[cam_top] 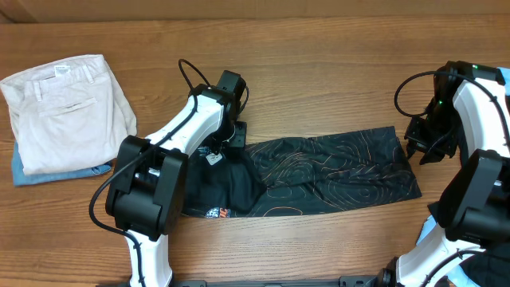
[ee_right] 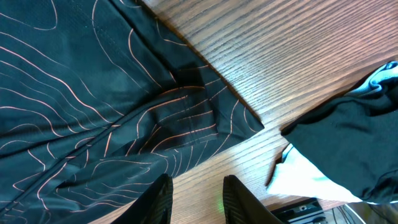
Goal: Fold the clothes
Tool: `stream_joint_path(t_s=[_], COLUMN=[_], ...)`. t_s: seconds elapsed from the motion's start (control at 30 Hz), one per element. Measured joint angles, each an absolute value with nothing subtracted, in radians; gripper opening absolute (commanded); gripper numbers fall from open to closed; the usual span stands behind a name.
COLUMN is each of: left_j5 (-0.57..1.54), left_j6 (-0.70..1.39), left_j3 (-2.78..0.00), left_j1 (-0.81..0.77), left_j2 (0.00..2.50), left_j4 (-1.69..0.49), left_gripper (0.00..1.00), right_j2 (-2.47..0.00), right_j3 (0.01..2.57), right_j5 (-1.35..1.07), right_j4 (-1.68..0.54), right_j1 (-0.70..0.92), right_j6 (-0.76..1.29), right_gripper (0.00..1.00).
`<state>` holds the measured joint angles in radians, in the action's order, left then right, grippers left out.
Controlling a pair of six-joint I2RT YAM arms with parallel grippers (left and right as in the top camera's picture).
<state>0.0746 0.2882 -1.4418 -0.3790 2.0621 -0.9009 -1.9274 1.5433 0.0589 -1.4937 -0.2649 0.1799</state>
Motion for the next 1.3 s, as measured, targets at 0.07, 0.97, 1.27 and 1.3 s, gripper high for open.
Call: stream_joint_path(t_s=[0.07, 0.97, 1.27, 1.3], left_j5=[0.086, 0.324, 0.364, 0.365], left_j6=[0.284, -0.01, -0.084, -0.087], left_j3=[-1.442, -1.442, -1.442, -1.442], left_j1=[-0.379, -0.379, -0.379, -0.379], left_j2=[2.062, 2.062, 2.062, 2.062], left_j4=[-0.902, -0.953, -0.987, -0.986], left_gripper=[0.19, 0.06, 0.23, 0.23], right_j2=[-1.927, -1.927, -1.927, -1.927], right_j3=[1.543, 1.543, 1.543, 1.543], right_j5=[0.059, 0.059, 0.059, 0.059], right_j4=[-1.494, -1.493, -1.494, -1.493], right_j1=[-0.265, -0.265, -0.265, -0.265], right_j6=[0.179, 0.179, 0.18, 0.18], right_gripper=[0.3, 0.3, 0.3, 0.3])
